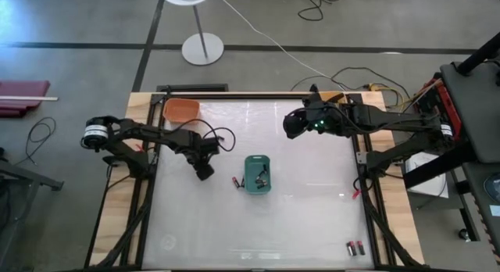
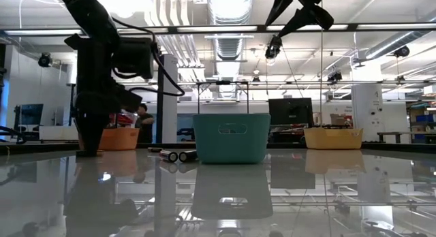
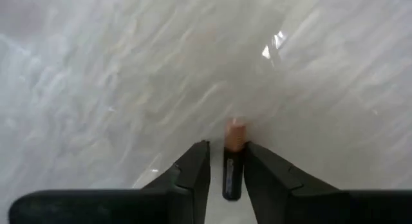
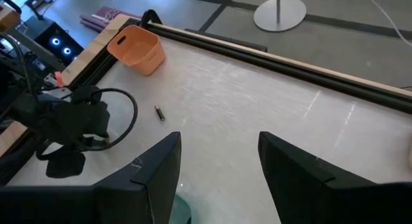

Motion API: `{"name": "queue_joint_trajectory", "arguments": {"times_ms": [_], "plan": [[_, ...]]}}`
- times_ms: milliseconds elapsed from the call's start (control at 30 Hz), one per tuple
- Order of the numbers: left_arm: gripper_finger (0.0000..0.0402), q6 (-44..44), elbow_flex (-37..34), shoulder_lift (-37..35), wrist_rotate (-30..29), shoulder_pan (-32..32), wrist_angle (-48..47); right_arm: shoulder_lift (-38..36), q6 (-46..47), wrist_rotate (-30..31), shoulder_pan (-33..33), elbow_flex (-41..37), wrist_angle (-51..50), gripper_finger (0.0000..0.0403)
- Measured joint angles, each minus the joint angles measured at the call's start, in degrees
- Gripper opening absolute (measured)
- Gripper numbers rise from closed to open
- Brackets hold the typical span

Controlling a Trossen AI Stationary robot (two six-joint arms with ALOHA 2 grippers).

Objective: Sort batteries
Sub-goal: Put the gold battery into the green bin

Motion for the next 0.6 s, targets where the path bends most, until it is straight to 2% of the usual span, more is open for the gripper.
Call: {"name": "queue_joint_trajectory", "arguments": {"times_ms": [100, 267, 433, 600], "plan": [[0.0067, 0.1, 0.0, 0.0, -1.3, -0.2, 1.3, 0.0, 0.0, 0.0, 0.0, 0.0, 0.0, 0.0201], [0.0013, 0.2, 0.0, 0.0, -1.9, -0.2, 2.2, 0.0, -0.2, 0.0, 0.0, 0.0, 0.0, 0.0201], [0.0014, 0.5, 0.9, -1.4, -1.6, -0.1, 1.4, 0.0, -0.3, -1.1, 0.0, 0.4, -0.1, 0.0201], [0.0004, 4.1, 5.2, -5.4, 0.2, -0.3, 0.8, 0.0, -1.5, -3.4, 0.0, 0.7, -0.2, 0.0201]]}}
